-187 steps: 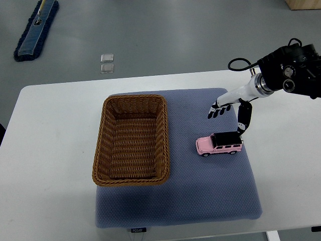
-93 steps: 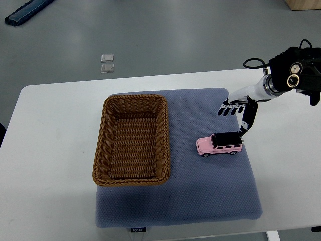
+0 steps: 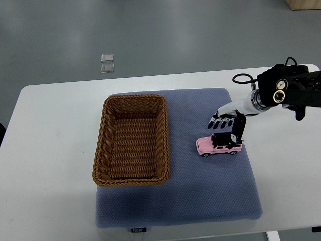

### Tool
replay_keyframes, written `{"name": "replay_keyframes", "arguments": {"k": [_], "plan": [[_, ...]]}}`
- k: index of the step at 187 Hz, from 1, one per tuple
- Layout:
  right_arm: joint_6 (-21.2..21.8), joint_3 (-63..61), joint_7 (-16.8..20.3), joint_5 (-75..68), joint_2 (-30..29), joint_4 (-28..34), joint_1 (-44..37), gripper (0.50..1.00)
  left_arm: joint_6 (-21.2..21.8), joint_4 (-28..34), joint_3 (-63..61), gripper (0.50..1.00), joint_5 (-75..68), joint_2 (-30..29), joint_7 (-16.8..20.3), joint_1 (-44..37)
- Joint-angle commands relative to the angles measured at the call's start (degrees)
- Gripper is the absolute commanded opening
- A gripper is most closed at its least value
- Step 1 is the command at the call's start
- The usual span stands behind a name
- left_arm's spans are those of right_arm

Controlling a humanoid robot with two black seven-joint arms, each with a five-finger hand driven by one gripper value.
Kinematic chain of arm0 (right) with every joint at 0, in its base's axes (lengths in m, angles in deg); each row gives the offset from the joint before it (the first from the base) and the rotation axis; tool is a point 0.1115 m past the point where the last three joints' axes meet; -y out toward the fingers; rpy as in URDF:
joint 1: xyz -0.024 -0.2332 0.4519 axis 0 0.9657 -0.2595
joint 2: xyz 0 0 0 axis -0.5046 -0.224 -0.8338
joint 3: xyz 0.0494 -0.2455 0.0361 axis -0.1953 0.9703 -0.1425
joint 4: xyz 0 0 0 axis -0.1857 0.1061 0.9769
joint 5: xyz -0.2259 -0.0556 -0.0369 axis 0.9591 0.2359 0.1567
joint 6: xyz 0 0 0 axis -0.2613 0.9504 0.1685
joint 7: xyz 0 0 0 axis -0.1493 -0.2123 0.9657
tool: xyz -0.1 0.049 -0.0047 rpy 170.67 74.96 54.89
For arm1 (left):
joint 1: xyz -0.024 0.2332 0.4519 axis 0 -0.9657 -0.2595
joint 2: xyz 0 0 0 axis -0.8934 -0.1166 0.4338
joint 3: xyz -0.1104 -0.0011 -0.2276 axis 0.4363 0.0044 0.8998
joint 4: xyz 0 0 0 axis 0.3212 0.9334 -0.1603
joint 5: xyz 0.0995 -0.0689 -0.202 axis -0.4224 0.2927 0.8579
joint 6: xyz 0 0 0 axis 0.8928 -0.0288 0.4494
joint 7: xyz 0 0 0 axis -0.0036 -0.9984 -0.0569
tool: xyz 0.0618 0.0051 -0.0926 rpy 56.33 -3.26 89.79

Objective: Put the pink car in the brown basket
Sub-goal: 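Lower the right hand onto the pink car and close fingers around it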

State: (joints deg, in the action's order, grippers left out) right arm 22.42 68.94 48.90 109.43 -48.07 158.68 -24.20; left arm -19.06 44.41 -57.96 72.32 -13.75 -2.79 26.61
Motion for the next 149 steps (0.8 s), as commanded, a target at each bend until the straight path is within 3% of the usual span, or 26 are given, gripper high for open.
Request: {"name": "replay_keyframes", "arguments": {"k": [1, 58, 149], "plan": [[-1.91, 0.01, -0.03, 1.29, -1.25, -0.44, 0.93, 0.876, 0.0, 0.02, 0.0, 1.0, 0.0, 0.0, 0.0, -0.01], [-3.58, 0.01, -0.12, 4.28, -2.66, -0.44, 1.1, 0.876, 0.0, 0.02, 0.0, 1.0, 0.0, 0.0, 0.0, -0.01], [-2.79, -0.43, -0.38, 5.34, -2.84, 0.26, 2.33, 0.874, 0.0, 0.02, 0.0, 1.0, 0.0, 0.0, 0.0, -0.01]]}}
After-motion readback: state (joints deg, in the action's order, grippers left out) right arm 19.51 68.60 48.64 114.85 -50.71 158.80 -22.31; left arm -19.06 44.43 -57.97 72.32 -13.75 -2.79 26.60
